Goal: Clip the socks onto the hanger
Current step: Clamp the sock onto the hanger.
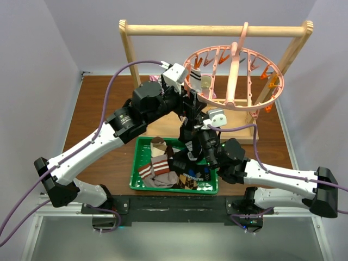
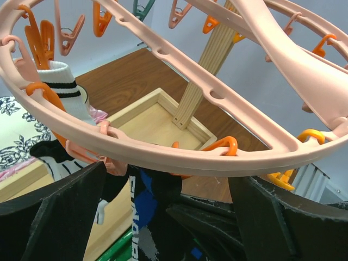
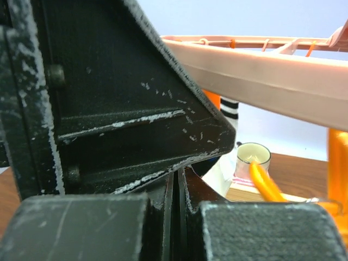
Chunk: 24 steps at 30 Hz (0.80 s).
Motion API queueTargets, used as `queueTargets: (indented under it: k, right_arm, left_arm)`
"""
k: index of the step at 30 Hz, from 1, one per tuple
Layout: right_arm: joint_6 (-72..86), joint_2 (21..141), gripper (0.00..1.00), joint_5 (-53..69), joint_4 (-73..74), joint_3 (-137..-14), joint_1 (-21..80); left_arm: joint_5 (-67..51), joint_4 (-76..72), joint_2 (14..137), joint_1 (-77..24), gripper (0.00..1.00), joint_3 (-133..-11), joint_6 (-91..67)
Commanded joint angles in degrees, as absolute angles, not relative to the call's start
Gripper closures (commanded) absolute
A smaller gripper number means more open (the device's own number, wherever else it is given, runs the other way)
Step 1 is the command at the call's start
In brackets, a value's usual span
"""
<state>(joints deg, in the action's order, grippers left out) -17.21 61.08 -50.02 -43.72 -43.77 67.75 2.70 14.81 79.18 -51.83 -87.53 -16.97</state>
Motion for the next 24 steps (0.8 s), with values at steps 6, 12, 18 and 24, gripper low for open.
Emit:
queueTargets:
  k: [6,12,18,24]
  right_arm:
    - [-10.99,63.18,0.79,-45.54,-38.06,-47.11,67.50]
    - [-7.39,59.79,0.36,-44.03,-26.12,-50.71,67.67]
    - [-4.14,51.16,0.33,-43.86,-13.58,-52.11,67.85]
    - [-3.34,41.58,0.36,-45.26,-2.49,-56.24,68.64]
  left_arm:
    - [3.60,13.01,77.96,-52.03,0.00,-86.93,-17.23]
    - [6.41,12.83,78.05,-51.42,0.00,-85.96,-16.79]
    - [7.64,12.04,78.57,-50.89,0.00,-84.81,-16.70]
    - [9.93,11.86,78.58,-49.31,0.00,-84.90,-16.43]
